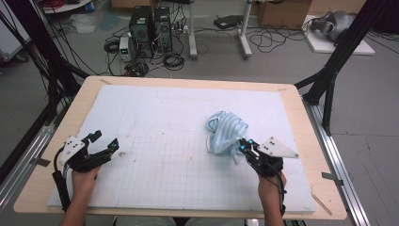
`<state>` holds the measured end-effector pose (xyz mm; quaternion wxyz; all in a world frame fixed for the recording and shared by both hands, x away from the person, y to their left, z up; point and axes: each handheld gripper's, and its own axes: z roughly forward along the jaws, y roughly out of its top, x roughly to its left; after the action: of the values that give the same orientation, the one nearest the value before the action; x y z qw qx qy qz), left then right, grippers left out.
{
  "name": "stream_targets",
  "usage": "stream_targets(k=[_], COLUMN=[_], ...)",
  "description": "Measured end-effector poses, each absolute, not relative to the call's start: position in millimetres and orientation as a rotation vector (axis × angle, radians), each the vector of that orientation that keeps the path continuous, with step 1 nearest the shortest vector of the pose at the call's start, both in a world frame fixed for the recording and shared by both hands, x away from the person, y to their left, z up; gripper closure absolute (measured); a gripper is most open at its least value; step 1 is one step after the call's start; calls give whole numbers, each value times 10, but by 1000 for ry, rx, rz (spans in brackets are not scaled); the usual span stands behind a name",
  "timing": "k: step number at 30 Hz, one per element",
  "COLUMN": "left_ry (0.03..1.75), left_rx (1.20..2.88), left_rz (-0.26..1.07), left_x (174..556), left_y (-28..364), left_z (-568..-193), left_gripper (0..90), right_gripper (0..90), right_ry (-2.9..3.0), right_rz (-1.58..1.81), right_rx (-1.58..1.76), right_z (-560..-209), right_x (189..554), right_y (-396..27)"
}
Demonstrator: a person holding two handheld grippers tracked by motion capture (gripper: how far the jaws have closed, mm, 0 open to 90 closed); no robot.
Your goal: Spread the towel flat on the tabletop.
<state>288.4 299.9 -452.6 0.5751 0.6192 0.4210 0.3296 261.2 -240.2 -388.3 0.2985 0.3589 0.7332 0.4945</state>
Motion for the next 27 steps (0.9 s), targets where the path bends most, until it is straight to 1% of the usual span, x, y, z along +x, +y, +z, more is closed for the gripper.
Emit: stream_targets(k=[2, 4, 9, 13, 15, 16, 18, 19, 20, 21, 22, 25, 27], left_ry=[986, 984, 985, 986, 986, 986, 987, 987, 988, 987, 988, 988, 988], left_rx=[1454, 1453, 1455, 1455, 1455, 1456, 1456, 1456, 1455, 1456, 1456, 1459, 1458], left_rz=[771, 773, 775, 776, 776, 777, 777, 777, 777, 777, 776, 775, 774], left_x=[2882, 2883, 2882, 2883, 2883, 2882, 2882, 2883, 2883, 2883, 2883, 2886, 2887], left_y=[2999, 2998, 2996, 2996, 2995, 2994, 2994, 2994, 2994, 2994, 2994, 2996, 2997], left_z=[-4525, -4526, -4526, -4526, -4526, -4525, -4525, -4525, -4525, -4525, -4525, -4524, -4525], left_gripper=[223, 223, 223, 224, 224, 225, 225, 225, 225, 225, 225, 226, 225], right_gripper=[876, 876, 872, 869, 847, 826, 740, 618, 577, 549, 549, 411, 373], right_ry=[1916, 1900, 1848, 1825, 1811, 1803, 1762, 1685, 1654, 1633, 1633, 1639, 1669], right_rz=[1302, 1298, 1228, 1172, 1117, 1083, 1036, 993, 999, 1028, 1028, 1078, 1118], right_rx=[964, 975, 1053, 1112, 1168, 1190, 1215, 1259, 1268, 1274, 1274, 1241, 1212], right_z=[-3877, -3872, -3895, -3943, -3982, -3998, -4001, -3965, -3948, -3920, -3920, -3846, -3822], right_x=[2445, 2394, 2163, 2070, 2037, 2023, 1996, 1973, 1975, 1985, 1985, 2099, 2227], right_y=[-2537, -2591, -2913, -3058, -3149, -3184, -3241, -3272, -3282, -3288, -3288, -3190, -3074])
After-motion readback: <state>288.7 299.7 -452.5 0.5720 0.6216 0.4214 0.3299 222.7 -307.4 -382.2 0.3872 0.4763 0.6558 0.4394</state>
